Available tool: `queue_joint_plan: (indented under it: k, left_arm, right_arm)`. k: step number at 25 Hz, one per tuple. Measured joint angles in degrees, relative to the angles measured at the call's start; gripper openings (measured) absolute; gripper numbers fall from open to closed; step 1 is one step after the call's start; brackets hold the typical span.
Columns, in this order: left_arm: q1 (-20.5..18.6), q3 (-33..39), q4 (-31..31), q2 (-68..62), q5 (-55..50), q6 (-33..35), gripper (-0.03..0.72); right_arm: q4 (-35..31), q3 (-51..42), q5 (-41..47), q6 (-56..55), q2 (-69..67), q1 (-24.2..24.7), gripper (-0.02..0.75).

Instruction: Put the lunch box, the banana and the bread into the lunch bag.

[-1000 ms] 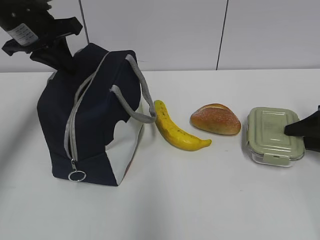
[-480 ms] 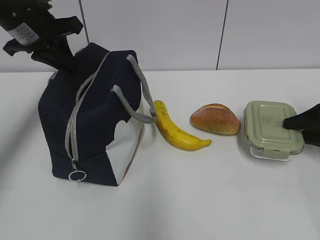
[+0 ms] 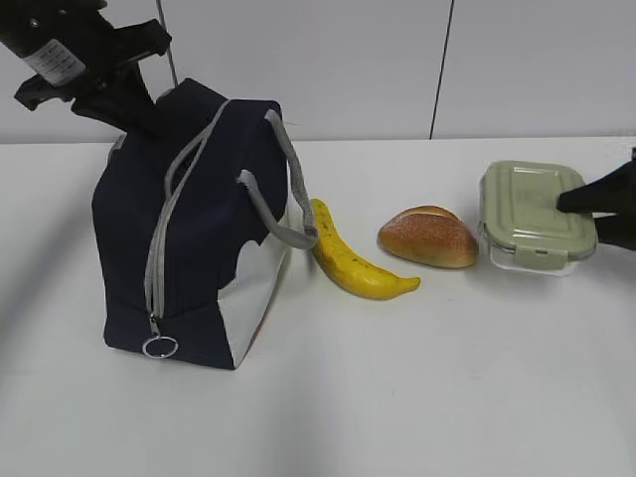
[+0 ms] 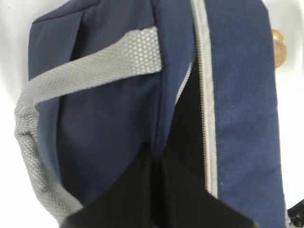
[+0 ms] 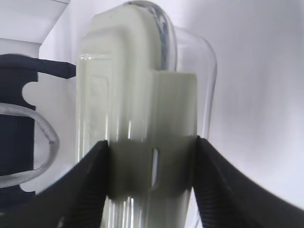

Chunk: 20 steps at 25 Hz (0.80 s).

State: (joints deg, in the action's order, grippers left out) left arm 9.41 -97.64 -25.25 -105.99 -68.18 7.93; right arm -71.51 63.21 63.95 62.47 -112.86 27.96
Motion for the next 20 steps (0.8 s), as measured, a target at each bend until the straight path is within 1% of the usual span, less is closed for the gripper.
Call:
queue_joint_plan:
  k: [5,9,12,20]
  left_arm:
    - [0.0,0.0,-1.6,0.0,0.6,-0.5,-0.003]
    - [0.0,0.0,-2.0,0.0,0.8,-0.6,-0.003]
    - [0.0,0.0,-2.1,0.0,0.8,-0.7,-0.003]
    - [0.0,0.0,-2.7,0.0,0.9,-0.7,-0.003]
  right_arm:
    - [1.3,5.1,0.6,-8.5,3.5,-4.7,0.382]
    - [2.0,10.4,1.4,-15.3,6.2,-9.4,0.382]
    - [2.3,15.1,2.3,-21.3,7.0,-13.8,0.381]
    - [3.2,26.5,3.8,-33.1,7.0,-26.9,0.381]
